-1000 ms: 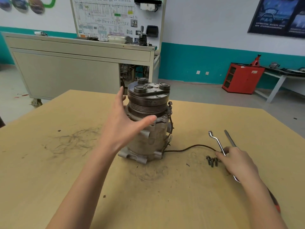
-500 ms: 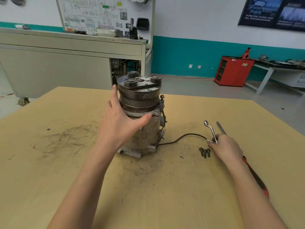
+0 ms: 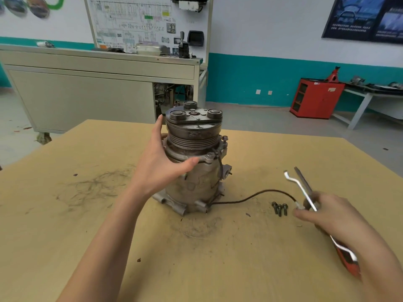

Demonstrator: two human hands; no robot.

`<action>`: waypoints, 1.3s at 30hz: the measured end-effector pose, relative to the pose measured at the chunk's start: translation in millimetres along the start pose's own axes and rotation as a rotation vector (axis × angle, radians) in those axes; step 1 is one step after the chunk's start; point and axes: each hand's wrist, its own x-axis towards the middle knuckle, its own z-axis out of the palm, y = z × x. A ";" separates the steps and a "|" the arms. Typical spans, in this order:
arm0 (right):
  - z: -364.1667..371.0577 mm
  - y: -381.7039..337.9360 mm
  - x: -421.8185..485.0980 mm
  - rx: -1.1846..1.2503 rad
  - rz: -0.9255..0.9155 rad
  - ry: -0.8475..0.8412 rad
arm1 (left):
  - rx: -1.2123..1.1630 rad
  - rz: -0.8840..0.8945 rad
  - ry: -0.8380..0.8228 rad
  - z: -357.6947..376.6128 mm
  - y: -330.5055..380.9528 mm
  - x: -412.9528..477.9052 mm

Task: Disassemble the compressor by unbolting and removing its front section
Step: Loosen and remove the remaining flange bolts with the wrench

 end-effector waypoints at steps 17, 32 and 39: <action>-7.6 -23.2 -36.5 1.233 -0.158 0.096 | -0.157 0.078 0.069 13.1 -6.4 -10.0; 41.3 -138.1 -26.3 0.983 -1.022 0.433 | -0.103 0.072 0.058 9.9 -2.7 -11.6; 53.1 -147.7 -32.3 0.201 -1.258 0.878 | -0.100 0.062 0.061 11.0 -4.7 -11.0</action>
